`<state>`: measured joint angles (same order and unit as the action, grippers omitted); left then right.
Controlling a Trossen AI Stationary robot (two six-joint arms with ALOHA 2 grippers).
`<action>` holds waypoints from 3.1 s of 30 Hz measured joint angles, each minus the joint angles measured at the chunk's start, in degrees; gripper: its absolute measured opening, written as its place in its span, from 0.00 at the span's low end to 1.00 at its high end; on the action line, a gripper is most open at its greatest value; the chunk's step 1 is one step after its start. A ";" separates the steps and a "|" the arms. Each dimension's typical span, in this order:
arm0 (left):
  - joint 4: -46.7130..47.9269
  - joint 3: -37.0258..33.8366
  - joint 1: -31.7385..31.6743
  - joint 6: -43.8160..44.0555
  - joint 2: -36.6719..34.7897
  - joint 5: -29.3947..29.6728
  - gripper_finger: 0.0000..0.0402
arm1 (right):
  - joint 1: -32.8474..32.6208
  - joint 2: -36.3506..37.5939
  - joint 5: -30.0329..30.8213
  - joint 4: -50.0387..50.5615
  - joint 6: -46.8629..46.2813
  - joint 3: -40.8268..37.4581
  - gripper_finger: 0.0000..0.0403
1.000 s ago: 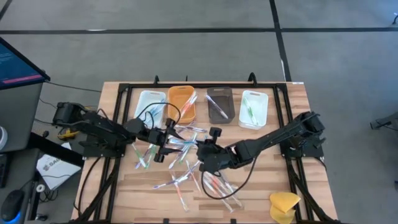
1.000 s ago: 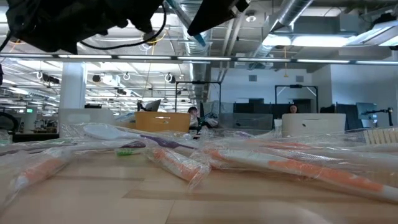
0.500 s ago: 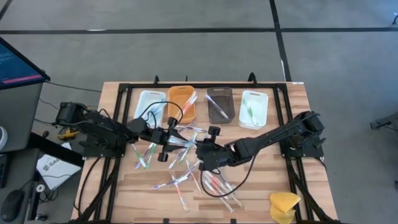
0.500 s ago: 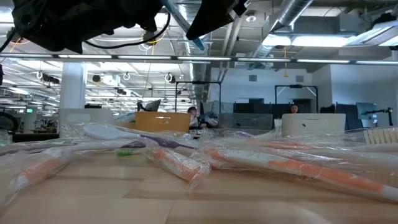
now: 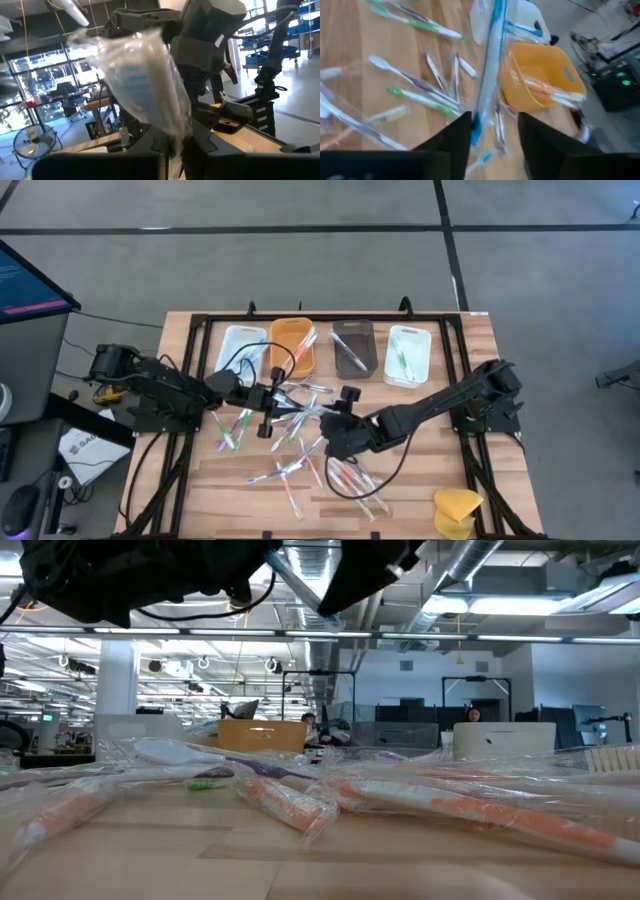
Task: Pick & Place Toothbrushes
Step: Put the blue toothbrush into the left white bin
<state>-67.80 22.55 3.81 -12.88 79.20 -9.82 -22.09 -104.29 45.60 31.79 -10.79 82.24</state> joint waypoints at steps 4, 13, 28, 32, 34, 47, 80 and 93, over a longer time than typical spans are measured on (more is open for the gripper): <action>2.04 0.00 -0.29 3.73 -1.16 1.02 0.04 | -1.45 0.25 1.61 9.06 -5.18 0.00 0.52; 27.28 2.06 -0.94 4.28 -16.00 11.17 0.04 | -4.85 0.50 0.88 34.98 -30.31 0.94 0.59; 102.33 35.95 -9.75 10.27 -23.38 19.58 0.03 | -10.47 0.50 -0.71 44.27 -40.43 0.92 0.53; 112.74 40.35 -16.88 13.05 -21.80 19.71 0.03 | -10.17 0.50 -0.63 44.17 -40.26 0.92 0.54; 117.45 42.31 -21.30 13.19 -20.45 19.71 0.03 | -9.76 0.50 -0.61 44.05 -40.28 0.92 0.54; 124.83 43.34 -43.94 4.56 -8.61 9.44 0.03 | -9.55 0.50 -0.56 42.54 -40.28 0.89 0.53; 118.77 31.62 -46.75 0.67 -5.20 9.81 0.03 | -8.21 0.44 -0.46 40.96 -39.64 -2.21 0.53; 113.97 28.02 -46.58 -1.91 -5.31 6.60 0.11 | -7.82 0.44 -0.32 41.02 -39.67 -3.37 0.53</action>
<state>46.18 50.57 -42.76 -14.79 73.89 -3.22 -29.91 -103.85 45.28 72.81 -50.46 78.87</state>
